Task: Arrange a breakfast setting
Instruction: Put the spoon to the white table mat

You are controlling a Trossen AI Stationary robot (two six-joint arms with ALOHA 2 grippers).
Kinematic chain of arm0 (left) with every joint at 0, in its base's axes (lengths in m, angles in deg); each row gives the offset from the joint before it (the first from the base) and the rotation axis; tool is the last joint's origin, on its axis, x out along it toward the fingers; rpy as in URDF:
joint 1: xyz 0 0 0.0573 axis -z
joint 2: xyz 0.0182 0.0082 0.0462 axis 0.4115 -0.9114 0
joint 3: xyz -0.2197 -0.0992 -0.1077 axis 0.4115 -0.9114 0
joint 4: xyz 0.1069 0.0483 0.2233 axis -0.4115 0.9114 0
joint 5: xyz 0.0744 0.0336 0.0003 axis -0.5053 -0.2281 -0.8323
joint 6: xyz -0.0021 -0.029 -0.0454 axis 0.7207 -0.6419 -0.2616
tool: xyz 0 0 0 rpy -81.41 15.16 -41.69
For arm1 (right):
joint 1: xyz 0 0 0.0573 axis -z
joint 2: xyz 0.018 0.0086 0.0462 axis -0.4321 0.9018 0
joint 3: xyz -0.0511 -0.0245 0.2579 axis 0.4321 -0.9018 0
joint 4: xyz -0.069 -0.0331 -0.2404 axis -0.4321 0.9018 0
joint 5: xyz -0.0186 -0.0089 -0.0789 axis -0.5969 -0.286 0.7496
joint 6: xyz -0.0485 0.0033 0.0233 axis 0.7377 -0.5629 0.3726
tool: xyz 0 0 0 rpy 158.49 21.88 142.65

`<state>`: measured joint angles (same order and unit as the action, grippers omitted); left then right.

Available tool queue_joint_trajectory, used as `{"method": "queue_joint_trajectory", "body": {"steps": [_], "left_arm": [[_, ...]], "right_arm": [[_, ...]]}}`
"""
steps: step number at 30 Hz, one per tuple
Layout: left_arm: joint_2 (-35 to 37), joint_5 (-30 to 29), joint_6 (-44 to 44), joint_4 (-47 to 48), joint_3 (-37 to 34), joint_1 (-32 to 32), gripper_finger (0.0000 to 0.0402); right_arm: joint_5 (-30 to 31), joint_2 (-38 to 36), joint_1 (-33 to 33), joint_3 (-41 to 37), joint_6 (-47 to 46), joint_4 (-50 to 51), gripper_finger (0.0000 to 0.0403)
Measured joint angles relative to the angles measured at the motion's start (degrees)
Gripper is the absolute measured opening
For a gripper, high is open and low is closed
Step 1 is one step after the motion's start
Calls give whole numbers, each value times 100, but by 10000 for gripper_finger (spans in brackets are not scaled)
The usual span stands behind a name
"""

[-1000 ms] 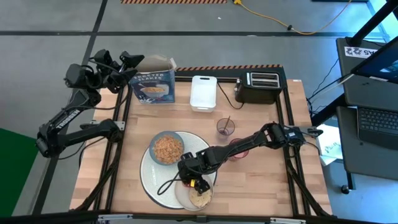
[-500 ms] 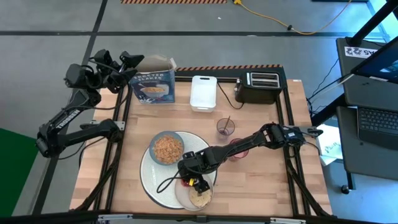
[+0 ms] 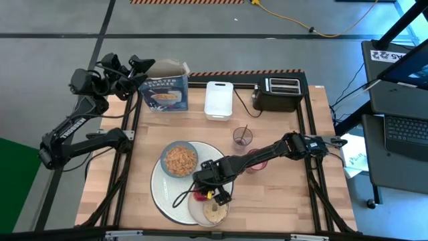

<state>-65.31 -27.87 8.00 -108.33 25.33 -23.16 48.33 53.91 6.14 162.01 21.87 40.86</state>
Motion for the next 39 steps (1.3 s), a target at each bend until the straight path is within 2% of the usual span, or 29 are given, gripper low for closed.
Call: {"method": "queue_joint_trajectory", "body": {"steps": [6, 10, 15, 21, 26, 34, 35, 37, 39], "left_arm": [[1, 0, -2, 0, 0, 0, 390], [2, 0, -2, -2, 0, -2, 390], [1, 0, 1, 0, 0, -1, 390], [1, 0, -2, 0, 0, -2, 390], [0, 0, -1, 0, 0, 0, 390], [0, 0, -2, 0, 0, 0, 390], [0, 0, 0, 0, 0, -1, 390], [2, -1, -2, -2, 0, -2, 390], [-1, 0, -2, -2, 0, 0, 390]], "right_arm": [[140, 0, 53, 0, 25, 865, 398], [97, -8, 224, 0, 21, 1032, 397], [-656, -57, 621, 0, -255, 1063, 397], [-2019, -57, 1296, 0, -905, 1066, 397], [-2542, -78, 1806, 111, -1150, 1014, 397], [-2479, -92, 2340, 1561, -1467, 634, 397], [-2346, -112, 2389, 1693, -1534, 350, 397], [-2042, -495, 2468, 1415, -1819, -641, 397], [-1437, -793, 2479, 1329, -1909, -1230, 397]]}}
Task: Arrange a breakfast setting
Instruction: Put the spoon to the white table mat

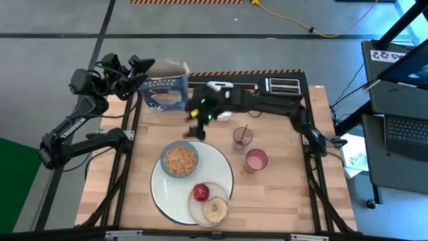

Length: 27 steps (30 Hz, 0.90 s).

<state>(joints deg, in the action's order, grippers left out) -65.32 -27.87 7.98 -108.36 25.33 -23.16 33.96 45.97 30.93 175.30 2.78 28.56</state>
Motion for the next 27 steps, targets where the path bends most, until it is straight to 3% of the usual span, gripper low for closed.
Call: {"method": "queue_joint_trajectory", "body": {"steps": [4, 10, 14, 17, 20, 24, 27], "left_arm": [[2, 0, 0, -1, 0, -2, 390], [2, 3, 0, 0, 0, -2, 390], [0, -2, 0, 2, 0, 4, 390], [0, -7, 0, 2, 0, -1, 390], [0, -3, 0, 2, 0, 0, 390], [2, 0, 0, 13, 0, -2, 390], [0, -13, 0, 10, 0, -1, 390]], "right_arm": [[1619, -667, -65, 2, 463, -77, 397], [4501, -1451, -447, -4, 660, 989, 397], [6191, -1768, -760, -2, -128, 2112, 397], [7298, -1845, -997, -4, -1310, 3336, 397], [7679, -1840, -1135, -72, -2718, 4509, 397], [7290, -2111, -1133, -1081, -2552, 3948, 397], [7109, -2277, -1044, -1917, -2974, 4196, 397]]}}
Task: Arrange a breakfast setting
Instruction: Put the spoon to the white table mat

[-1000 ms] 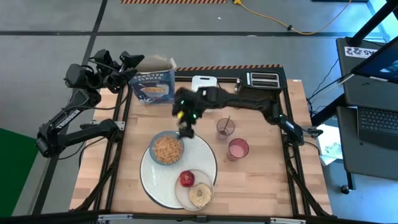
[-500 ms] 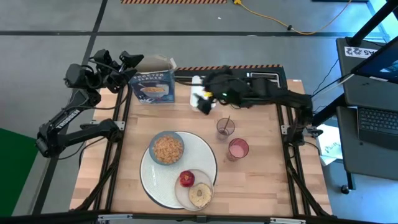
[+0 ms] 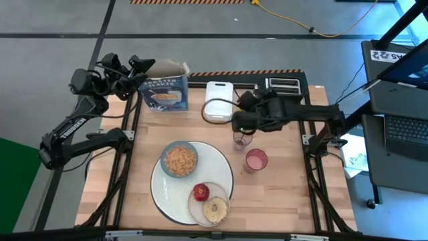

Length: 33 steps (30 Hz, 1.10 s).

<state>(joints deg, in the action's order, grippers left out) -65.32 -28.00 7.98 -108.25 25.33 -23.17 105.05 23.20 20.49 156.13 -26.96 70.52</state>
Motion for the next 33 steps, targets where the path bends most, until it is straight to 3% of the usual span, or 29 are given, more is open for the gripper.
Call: {"method": "queue_joint_trajectory", "body": {"steps": [5, 13, 18, 22, 27, 30, 33], "left_arm": [[2, 15, 0, -1, 0, 0, 390], [0, 15, 0, -6, 0, 1, 390], [3, -20, 2, -6, 0, -1, 390], [0, -26, 4, -6, 0, 2, 390], [0, -28, 2, -12, 0, 0, 390], [0, -26, 4, -15, 0, 0, 390], [0, -28, 3, -13, 0, 1, 390]], "right_arm": [[-565, -33, -8, -1105, -196, -331, 397], [-1634, -429, 1, -1390, 2782, -3966, 397], [-2452, -1118, 325, -1856, 3439, -5444, 397], [-3486, -2199, 732, -3430, 3218, -7272, 397], [-5415, -3579, 1485, -6141, 2088, -10887, 397], [-5668, -4120, 1859, -7459, 1286, -12208, 397], [-5525, -4572, 2070, -8304, 710, -12365, 397]]}}
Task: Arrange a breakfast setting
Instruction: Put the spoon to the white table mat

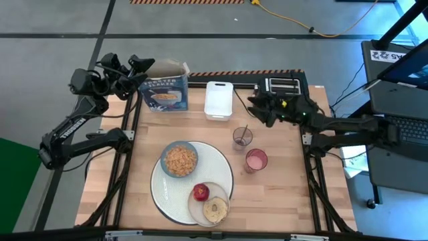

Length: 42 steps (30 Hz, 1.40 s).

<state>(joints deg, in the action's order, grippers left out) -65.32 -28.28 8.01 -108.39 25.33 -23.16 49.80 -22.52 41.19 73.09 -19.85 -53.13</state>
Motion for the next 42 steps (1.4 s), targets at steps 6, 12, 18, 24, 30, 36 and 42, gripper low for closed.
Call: {"method": "queue_joint_trajectory", "body": {"steps": [6, 12, 18, 24, 30, 36, 42], "left_arm": [[0, -2, 3, 1, 0, 0, 390], [0, 18, 3, 1, 0, 0, 390], [0, 42, 3, 4, 0, 0, 390], [0, 44, 5, 5, 0, 0, 390], [0, 44, 6, 8, 0, 0, 390], [0, 44, 6, 5, 0, 0, 390], [0, 44, 1, 5, 0, 0, 390]], "right_arm": [[337, -528, 55, -679, 640, 203, 397], [299, -537, 53, -696, 1005, 735, 397], [64, -384, 53, -696, 1111, 1070, 397], [-441, 46, 51, -697, 1055, 1242, 397], [-669, 484, 51, -697, 1032, 1211, 397], [-825, 696, 51, -697, 1091, 1204, 354], [-823, 696, 51, -697, 1250, 1197, 255]]}}
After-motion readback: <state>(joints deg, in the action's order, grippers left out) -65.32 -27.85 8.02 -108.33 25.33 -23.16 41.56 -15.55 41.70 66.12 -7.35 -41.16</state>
